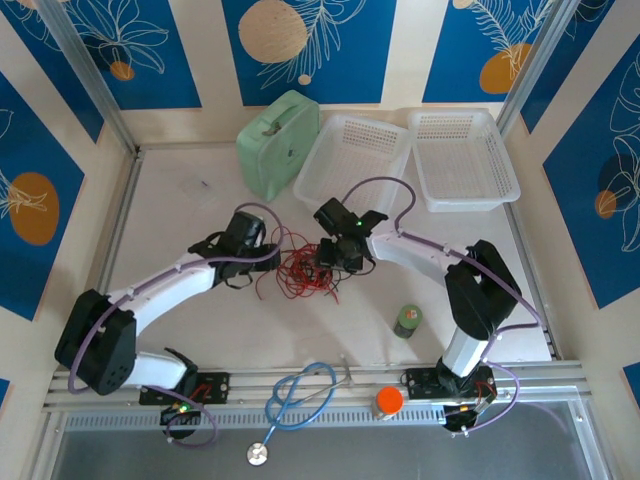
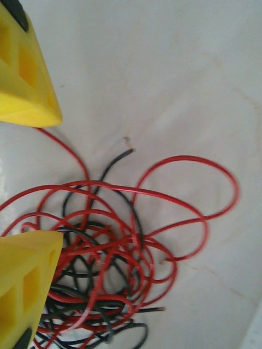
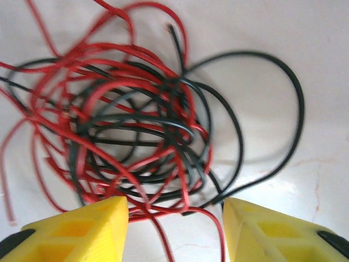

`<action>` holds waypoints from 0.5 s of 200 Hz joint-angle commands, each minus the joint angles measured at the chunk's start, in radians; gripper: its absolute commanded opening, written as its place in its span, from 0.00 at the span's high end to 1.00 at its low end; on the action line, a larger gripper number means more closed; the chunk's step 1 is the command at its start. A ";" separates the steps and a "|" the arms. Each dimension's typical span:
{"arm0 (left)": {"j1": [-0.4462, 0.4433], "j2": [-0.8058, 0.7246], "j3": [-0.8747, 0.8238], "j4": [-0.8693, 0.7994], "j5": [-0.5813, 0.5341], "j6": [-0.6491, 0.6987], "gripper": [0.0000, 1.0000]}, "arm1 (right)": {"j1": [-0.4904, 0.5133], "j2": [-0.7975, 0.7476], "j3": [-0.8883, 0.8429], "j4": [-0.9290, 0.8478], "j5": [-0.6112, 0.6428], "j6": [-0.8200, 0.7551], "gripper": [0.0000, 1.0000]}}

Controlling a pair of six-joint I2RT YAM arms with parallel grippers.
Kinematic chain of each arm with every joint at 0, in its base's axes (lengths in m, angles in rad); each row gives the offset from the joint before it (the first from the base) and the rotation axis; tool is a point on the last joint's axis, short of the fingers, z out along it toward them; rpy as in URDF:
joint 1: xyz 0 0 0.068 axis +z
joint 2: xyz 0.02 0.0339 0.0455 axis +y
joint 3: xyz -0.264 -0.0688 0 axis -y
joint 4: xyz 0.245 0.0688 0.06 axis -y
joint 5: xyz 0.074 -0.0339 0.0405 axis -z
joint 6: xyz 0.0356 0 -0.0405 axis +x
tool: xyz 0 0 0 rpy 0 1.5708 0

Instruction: Untangle the cables

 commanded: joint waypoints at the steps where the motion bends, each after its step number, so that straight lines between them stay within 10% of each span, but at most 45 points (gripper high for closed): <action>1: -0.025 0.023 -0.062 0.057 0.102 -0.054 0.46 | -0.007 0.053 0.079 -0.005 -0.067 -0.072 0.47; 61: -0.060 0.233 -0.095 0.325 0.127 -0.138 0.48 | -0.001 0.238 0.168 -0.027 -0.108 -0.079 0.40; 100: -0.062 0.368 -0.041 0.385 0.097 -0.162 0.51 | 0.004 0.233 0.068 0.002 -0.069 -0.039 0.58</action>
